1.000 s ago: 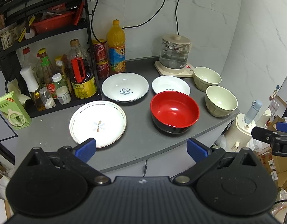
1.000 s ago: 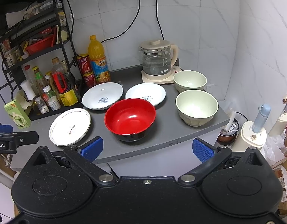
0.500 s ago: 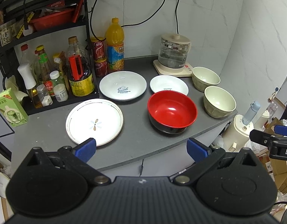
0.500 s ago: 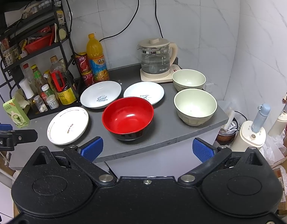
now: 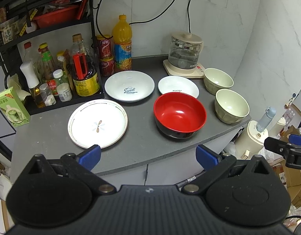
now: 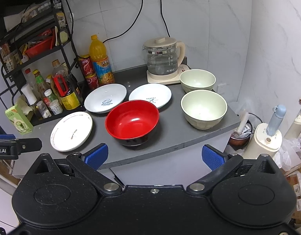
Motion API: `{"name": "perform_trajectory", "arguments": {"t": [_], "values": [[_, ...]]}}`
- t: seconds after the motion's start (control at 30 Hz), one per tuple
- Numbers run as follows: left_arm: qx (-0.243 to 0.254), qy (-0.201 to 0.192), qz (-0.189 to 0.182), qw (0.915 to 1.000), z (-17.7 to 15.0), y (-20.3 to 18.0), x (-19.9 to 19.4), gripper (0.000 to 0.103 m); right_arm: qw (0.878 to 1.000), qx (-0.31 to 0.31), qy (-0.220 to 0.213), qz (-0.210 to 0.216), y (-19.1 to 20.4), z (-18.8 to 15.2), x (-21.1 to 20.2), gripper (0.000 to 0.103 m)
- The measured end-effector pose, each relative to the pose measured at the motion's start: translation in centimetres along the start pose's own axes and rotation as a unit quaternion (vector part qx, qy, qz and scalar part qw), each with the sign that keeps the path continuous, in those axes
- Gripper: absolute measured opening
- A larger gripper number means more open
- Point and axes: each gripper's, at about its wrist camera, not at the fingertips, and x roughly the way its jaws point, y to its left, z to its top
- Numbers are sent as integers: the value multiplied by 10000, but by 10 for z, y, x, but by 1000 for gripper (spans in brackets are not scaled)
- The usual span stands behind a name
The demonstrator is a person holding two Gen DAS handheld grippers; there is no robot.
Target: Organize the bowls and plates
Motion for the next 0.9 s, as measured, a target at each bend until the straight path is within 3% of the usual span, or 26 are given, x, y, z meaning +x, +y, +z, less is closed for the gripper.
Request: {"name": "perform_trajectory", "arguments": {"t": [0.43, 0.9], "values": [[120, 63, 23, 9999, 12, -16, 10, 102, 9997, 220, 96, -109, -19, 7, 10, 103], [14, 492, -105, 9987, 39, -21, 79, 101, 9984, 326, 349, -312, -34, 24, 62, 103]]}}
